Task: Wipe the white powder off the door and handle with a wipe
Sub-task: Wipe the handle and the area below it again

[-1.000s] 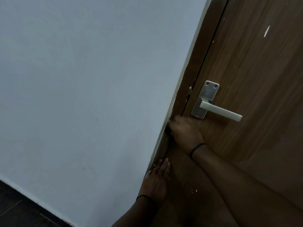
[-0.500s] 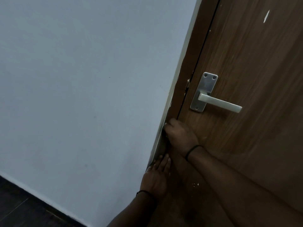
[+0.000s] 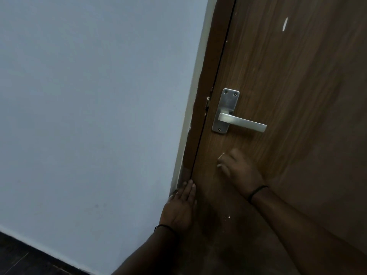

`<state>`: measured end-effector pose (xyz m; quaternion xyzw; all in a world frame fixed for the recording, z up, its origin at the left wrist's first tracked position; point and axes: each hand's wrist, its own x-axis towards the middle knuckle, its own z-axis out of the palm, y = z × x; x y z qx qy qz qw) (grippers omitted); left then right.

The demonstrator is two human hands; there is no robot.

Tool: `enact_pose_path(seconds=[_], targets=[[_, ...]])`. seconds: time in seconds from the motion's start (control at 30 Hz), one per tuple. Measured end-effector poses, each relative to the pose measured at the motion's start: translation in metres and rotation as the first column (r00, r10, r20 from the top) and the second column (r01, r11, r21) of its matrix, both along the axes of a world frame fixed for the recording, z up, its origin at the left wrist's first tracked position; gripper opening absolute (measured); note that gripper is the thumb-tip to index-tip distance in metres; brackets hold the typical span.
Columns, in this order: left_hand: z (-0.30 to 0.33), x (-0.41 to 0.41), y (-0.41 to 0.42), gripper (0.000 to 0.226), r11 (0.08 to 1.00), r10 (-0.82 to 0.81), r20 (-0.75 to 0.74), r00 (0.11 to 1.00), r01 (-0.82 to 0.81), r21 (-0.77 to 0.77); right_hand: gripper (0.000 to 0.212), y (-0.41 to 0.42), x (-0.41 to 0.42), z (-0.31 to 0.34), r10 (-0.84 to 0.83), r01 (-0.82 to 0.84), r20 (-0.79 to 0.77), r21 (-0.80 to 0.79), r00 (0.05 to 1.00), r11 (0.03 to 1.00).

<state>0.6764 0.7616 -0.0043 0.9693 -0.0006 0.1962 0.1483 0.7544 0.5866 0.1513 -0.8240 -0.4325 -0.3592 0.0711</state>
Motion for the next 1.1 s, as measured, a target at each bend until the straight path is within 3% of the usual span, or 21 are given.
enact_pose_path(seconds=[0.1,0.13,0.2,0.3,0.43,0.5,0.57,0.63,0.73,0.8,0.9,0.97,1.1], targets=[[0.02,0.002,-0.011,0.056,0.999,-0.002,0.057,0.998,0.0,0.034,0.013,-0.041,0.004,0.012,-0.061,0.097,-0.102,0.396,0.993,0.913],[0.028,0.002,-0.015,0.056,0.999,-0.004,0.067,0.998,0.001,0.047,0.014,-0.047,0.0,0.011,-0.101,0.141,-0.119,0.4,0.988,0.906],[0.044,0.003,-0.023,0.056,0.999,-0.004,0.111,0.994,-0.002,0.049,0.017,-0.048,-0.009,-0.001,-0.173,0.187,-0.095,0.167,0.98,0.968],[0.061,0.005,-0.028,0.057,0.999,0.039,0.154,0.987,-0.039,-0.008,0.015,-0.035,-0.018,-0.006,-0.058,0.045,-0.141,-0.093,0.988,0.995],[0.075,0.007,-0.022,0.057,0.999,0.036,0.15,0.988,-0.036,0.0,0.013,-0.02,-0.007,0.03,-0.068,0.075,-0.043,0.17,0.997,0.983],[0.082,0.003,-0.022,0.056,1.0,0.026,0.153,0.988,-0.026,-0.003,0.018,-0.014,-0.008,0.034,-0.099,0.114,-0.101,0.157,0.99,0.981],[0.089,-0.001,-0.027,0.053,0.993,0.052,0.172,0.984,-0.033,-0.111,0.031,-0.003,-0.016,0.024,-0.091,0.124,-0.28,0.101,0.956,0.987],[0.101,-0.005,-0.036,0.046,0.936,0.147,0.189,0.971,-0.074,-0.345,0.035,0.005,-0.027,0.017,-0.02,0.137,-0.438,0.237,0.899,0.962],[0.12,-0.002,-0.046,0.032,0.731,0.174,0.198,0.965,0.008,-0.682,0.021,0.012,-0.036,0.019,0.086,0.222,-0.525,0.496,0.847,0.839],[0.131,-0.005,-0.05,0.027,0.589,0.112,0.229,0.967,0.121,-0.799,0.017,0.013,-0.045,0.025,0.215,0.29,-0.604,0.625,0.767,0.724],[0.15,-0.009,-0.057,0.023,0.41,0.086,0.235,0.968,0.181,-0.894,0.011,0.014,-0.06,0.04,0.497,0.321,-0.661,0.729,0.563,0.605],[0.164,-0.013,-0.054,0.017,0.402,0.143,0.278,0.95,0.201,-0.893,0.01,0.015,-0.067,0.051,0.546,0.292,-0.674,0.723,0.498,0.626],[0.187,-0.024,-0.046,0.018,0.446,0.125,0.413,0.902,0.321,-0.836,0.018,0.014,-0.075,0.074,0.496,0.188,-0.623,0.718,0.605,0.671]])
